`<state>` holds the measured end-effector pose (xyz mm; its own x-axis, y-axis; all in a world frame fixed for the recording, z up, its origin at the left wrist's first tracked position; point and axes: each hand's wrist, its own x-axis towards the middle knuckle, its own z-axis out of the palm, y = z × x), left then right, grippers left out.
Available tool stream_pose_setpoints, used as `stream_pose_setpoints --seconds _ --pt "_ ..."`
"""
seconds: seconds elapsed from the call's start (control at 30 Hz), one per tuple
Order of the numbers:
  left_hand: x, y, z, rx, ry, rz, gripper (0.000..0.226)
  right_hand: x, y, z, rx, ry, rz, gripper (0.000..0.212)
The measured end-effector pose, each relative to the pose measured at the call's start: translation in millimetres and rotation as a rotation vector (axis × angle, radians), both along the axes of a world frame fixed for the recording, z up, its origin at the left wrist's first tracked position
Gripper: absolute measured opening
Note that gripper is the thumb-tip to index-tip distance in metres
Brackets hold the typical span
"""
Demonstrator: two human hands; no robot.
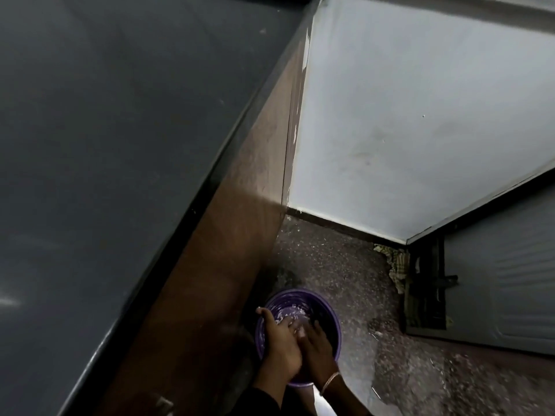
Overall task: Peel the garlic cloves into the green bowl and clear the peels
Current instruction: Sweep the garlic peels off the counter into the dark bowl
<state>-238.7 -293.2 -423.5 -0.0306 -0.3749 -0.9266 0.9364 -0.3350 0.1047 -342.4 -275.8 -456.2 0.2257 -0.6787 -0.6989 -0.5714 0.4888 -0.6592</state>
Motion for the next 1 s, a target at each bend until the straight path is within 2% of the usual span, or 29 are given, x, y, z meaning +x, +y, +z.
stream_pose_setpoints --seconds 0.07,0.13,0.23,0.33,0.43,0.6,0.67,0.8,0.87,0.93,1.0 --pt "-1 0 4 0.010 -0.016 -0.072 0.076 -4 -12 -2 -0.076 0.031 0.037 0.045" --pt "-11 1 5 0.008 -0.035 -0.198 0.053 -3 -16 1 -0.199 0.069 0.094 0.035" --pt "-23 0 5 0.063 -0.132 -0.287 0.033 -5 -17 -1 -0.327 0.204 0.146 0.043" --pt "-20 -2 1 0.102 -0.209 -0.204 0.031 -2 -27 15 -0.337 0.137 0.057 0.019" --pt "-18 3 6 0.126 -0.290 -0.178 0.029 -7 -37 24 -0.294 0.085 -0.171 0.031" --pt "-19 7 3 0.142 -0.434 -0.190 0.028 -6 -28 24 -0.264 0.016 -0.006 0.029" --pt "-18 7 -3 0.139 -0.533 -0.267 0.024 -7 -26 19 -0.218 0.029 -0.035 0.028" --pt "-15 18 -6 0.068 -0.608 -0.400 0.021 -13 -32 11 -0.006 -0.033 -0.364 0.020" --pt "-12 25 -10 0.069 -0.681 -0.529 0.032 -18 -33 8 0.088 -0.044 -0.456 0.018" --pt "-9 27 -10 0.091 -0.686 -0.562 0.032 -20 -31 7 0.099 -0.079 -0.468 0.024" --pt "-5 23 -4 0.141 -0.627 -0.489 0.028 -18 -30 7 0.061 -0.061 -0.421 0.035"
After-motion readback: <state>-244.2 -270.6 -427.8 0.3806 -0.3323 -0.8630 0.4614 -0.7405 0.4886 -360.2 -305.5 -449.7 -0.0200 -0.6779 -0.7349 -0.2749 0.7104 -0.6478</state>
